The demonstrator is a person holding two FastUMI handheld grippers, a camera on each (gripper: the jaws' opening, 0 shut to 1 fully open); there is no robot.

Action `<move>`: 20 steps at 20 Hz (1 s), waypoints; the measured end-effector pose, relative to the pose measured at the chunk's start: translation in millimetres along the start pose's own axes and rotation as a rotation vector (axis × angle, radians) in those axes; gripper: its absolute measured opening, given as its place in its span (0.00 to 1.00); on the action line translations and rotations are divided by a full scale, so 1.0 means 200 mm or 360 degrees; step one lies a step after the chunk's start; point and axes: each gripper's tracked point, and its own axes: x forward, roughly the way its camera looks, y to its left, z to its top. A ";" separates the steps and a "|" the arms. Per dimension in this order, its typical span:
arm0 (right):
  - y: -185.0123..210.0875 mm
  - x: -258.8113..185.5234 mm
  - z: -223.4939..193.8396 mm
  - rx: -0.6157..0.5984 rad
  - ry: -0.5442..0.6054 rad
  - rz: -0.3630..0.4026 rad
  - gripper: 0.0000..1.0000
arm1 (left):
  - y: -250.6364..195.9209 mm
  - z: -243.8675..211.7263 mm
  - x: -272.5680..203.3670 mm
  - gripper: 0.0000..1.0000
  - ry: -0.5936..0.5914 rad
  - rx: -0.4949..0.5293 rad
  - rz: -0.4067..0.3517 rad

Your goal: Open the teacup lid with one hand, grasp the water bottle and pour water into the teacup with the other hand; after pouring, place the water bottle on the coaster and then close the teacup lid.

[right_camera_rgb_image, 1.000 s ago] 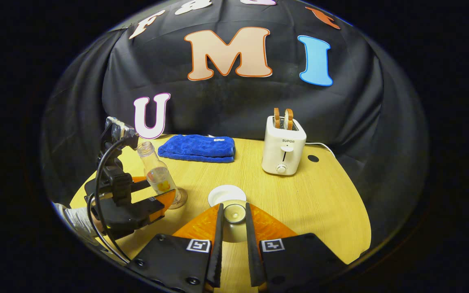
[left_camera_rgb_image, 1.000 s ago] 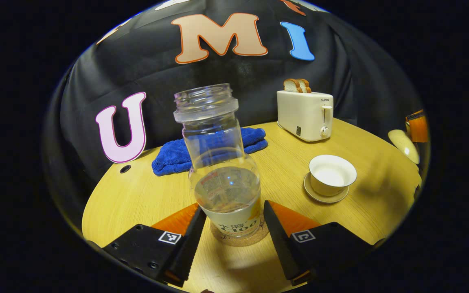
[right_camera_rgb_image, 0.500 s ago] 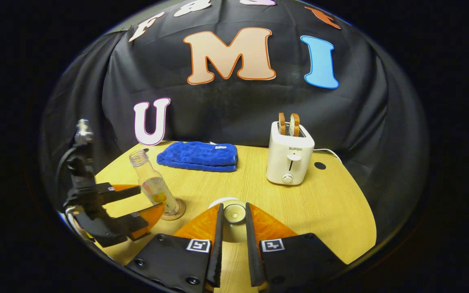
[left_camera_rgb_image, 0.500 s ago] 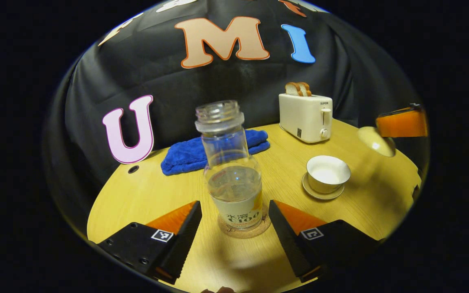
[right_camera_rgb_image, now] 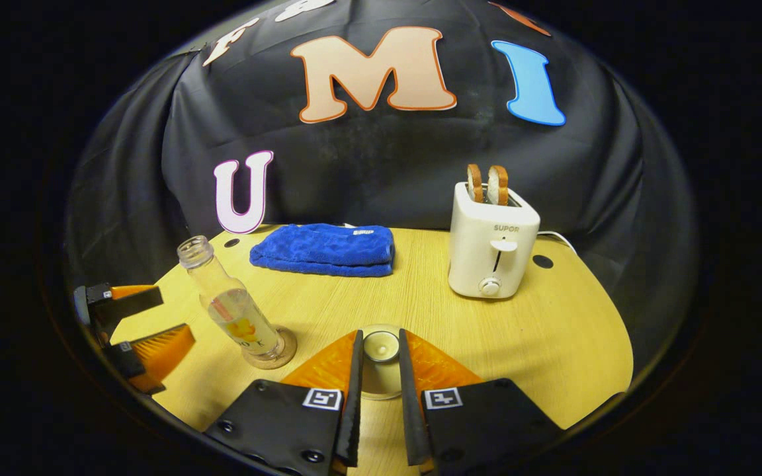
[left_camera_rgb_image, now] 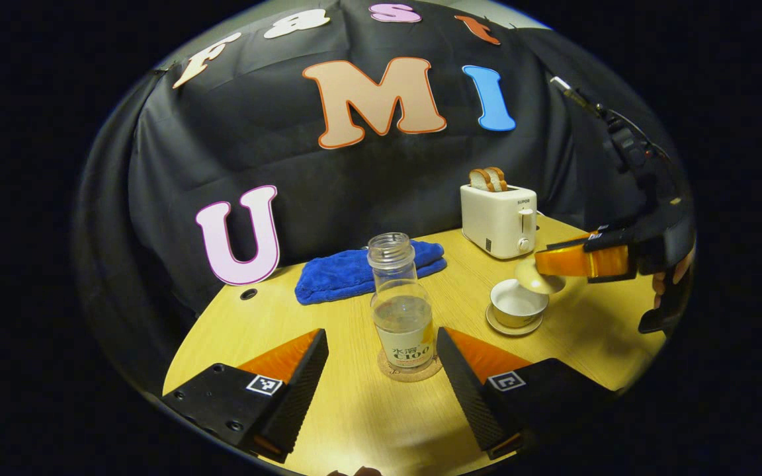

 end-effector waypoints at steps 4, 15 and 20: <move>0.01 0.07 -0.07 -0.0030 0.0041 -0.0001 0.29 | 0.06 0.05 -0.08 0.96 -0.0022 0.0000 0.0054; 0.04 0.18 -0.13 -0.0082 0.0063 0.0005 0.29 | 0.19 0.11 -0.18 0.96 -0.0061 -0.0051 0.0156; 0.05 0.16 -0.13 -0.0099 0.0059 0.0015 0.35 | 0.18 0.16 -0.19 0.96 -0.0097 -0.0052 0.0149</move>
